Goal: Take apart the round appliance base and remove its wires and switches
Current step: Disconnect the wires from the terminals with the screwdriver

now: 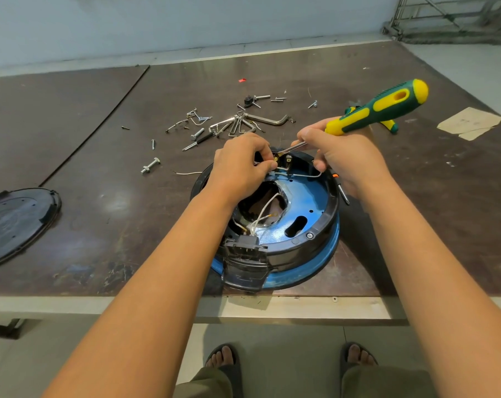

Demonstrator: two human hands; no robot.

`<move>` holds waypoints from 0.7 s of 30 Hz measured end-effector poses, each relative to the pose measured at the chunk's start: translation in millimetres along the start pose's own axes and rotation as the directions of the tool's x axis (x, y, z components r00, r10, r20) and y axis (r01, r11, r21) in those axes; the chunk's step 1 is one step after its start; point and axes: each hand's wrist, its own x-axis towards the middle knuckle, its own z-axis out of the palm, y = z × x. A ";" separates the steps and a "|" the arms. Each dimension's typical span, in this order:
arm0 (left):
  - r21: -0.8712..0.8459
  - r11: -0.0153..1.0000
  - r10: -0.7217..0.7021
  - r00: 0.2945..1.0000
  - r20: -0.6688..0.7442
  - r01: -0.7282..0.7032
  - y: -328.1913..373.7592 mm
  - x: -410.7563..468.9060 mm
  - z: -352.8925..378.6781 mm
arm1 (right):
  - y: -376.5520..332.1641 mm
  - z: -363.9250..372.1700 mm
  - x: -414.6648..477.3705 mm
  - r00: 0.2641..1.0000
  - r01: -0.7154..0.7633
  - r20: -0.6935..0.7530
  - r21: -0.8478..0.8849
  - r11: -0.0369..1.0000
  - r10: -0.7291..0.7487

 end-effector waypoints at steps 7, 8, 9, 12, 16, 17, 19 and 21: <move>0.003 1.000 0.000 1.000 0.004 0.000 0.1 0.2 -1.0 | 4.2 2.4 2.4 0.998 -0.051 -0.026 0.069 0.996 0.053; 0.006 1.000 0.001 1.000 0.005 -0.001 0.4 0.0 -1.3 | 4.9 2.0 3.3 0.998 -0.057 -0.030 0.100 0.993 0.061; 0.009 1.000 0.002 1.000 0.005 -0.002 0.6 -0.2 -1.3 | 5.9 1.4 4.4 0.997 -0.065 -0.033 0.122 0.990 0.069; 0.011 1.000 0.001 1.000 0.010 -0.001 0.6 0.0 -0.9 | 9.3 -2.1 7.7 0.993 -0.107 -0.031 0.167 0.980 0.114; 0.018 1.000 0.010 1.000 0.007 -0.010 0.8 -0.4 -1.2 | 12.3 -4.5 11.1 0.988 -0.146 -0.027 0.173 0.974 0.153; 0.020 1.000 0.011 1.000 0.008 -0.011 0.9 -0.4 -1.2 | 12.9 -4.6 11.6 0.986 -0.153 -0.033 0.171 0.973 0.161; 0.027 1.000 0.007 1.000 0.011 -0.007 1.6 -0.7 -1.1 | 13.3 -4.9 11.8 0.984 -0.164 -0.038 0.183 0.969 0.174; 0.031 1.000 0.005 1.000 0.015 -0.005 1.7 -0.4 -1.2 | 13.2 -5.4 10.8 0.983 -0.170 -0.032 0.199 0.965 0.180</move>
